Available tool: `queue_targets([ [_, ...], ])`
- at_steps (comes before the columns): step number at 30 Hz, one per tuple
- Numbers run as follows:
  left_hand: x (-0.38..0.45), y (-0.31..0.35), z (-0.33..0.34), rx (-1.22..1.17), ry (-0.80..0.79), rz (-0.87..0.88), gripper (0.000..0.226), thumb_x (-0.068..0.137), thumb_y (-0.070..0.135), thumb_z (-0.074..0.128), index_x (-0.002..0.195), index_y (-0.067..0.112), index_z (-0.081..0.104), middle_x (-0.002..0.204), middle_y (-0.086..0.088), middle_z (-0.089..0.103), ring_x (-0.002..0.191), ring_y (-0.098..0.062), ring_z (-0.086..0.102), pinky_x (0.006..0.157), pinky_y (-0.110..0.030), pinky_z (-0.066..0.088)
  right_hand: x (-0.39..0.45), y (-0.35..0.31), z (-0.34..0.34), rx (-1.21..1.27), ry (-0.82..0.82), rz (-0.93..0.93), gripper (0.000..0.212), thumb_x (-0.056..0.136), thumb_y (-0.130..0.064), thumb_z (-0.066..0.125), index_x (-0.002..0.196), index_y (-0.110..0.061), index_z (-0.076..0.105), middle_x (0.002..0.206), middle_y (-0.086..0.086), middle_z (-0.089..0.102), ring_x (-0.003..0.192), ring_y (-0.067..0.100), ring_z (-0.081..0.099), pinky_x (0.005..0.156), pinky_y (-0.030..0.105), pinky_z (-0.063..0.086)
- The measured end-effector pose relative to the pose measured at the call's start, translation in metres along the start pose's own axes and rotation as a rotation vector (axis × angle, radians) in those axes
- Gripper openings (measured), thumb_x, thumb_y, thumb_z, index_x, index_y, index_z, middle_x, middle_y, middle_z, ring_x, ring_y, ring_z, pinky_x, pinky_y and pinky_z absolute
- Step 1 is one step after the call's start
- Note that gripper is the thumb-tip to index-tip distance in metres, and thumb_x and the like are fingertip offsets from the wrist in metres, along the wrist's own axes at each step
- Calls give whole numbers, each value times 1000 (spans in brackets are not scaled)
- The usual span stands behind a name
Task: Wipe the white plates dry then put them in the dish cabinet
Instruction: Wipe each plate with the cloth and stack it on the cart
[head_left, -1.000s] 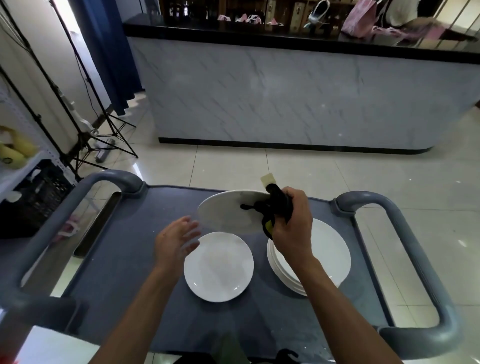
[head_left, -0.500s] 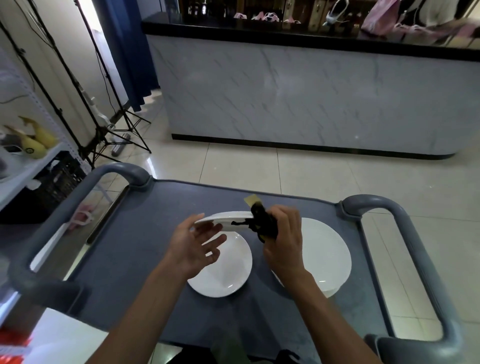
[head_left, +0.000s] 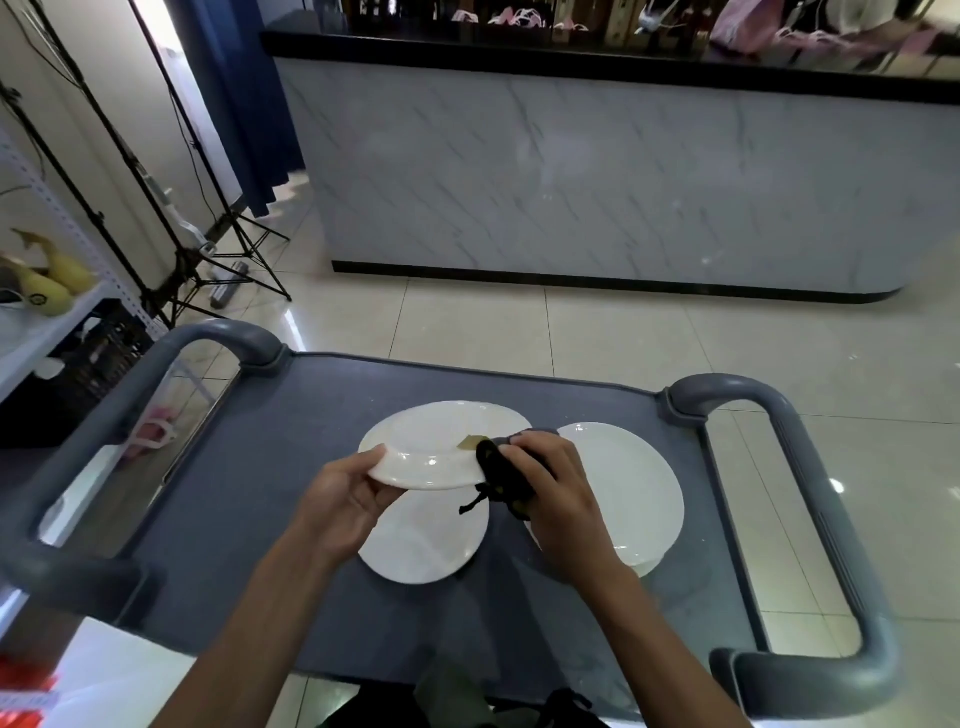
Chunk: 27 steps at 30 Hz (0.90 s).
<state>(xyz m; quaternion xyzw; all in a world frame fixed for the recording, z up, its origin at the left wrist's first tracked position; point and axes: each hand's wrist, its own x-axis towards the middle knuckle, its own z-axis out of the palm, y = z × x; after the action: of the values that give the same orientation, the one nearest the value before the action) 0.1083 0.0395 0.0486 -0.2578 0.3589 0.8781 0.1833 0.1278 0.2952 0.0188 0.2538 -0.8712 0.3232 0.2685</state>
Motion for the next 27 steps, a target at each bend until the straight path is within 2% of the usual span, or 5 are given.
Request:
queue_targets([
  [8,0,5,-5,74,-29,127,31,99,6,48,128,0,56,117,-16,71,98,-27,73,71,-36,62,5,-3,-2,-12,-70,51,62,82,9,68,140,-9,57,131,6,57,120,23,53,105,23,39],
  [14,2,3,-5,153,-8,214,31,94,2,54,125,1,60,122,-20,68,105,-36,66,71,-43,61,18,-23,3,131,-30,212,57,85,4,52,141,-7,56,126,10,60,106,17,56,92,10,42],
  [18,2,1,0,205,4,281,34,91,0,57,125,2,61,119,-20,67,97,-37,67,69,-47,61,25,-31,16,312,-56,511,53,84,4,62,125,-30,63,114,-19,65,105,11,63,90,32,53],
  [23,5,-1,5,296,3,333,30,91,-4,59,118,6,65,112,-22,70,88,-38,69,65,-47,60,34,-49,35,343,-28,503,49,82,-1,67,118,-34,63,112,-28,65,107,4,61,91,22,49],
  [27,6,0,4,382,-26,391,35,91,-5,61,120,14,65,109,-17,72,80,-34,71,61,-40,58,37,-54,49,361,-15,506,47,87,-1,63,127,-27,64,123,-18,64,116,5,58,99,24,48],
])
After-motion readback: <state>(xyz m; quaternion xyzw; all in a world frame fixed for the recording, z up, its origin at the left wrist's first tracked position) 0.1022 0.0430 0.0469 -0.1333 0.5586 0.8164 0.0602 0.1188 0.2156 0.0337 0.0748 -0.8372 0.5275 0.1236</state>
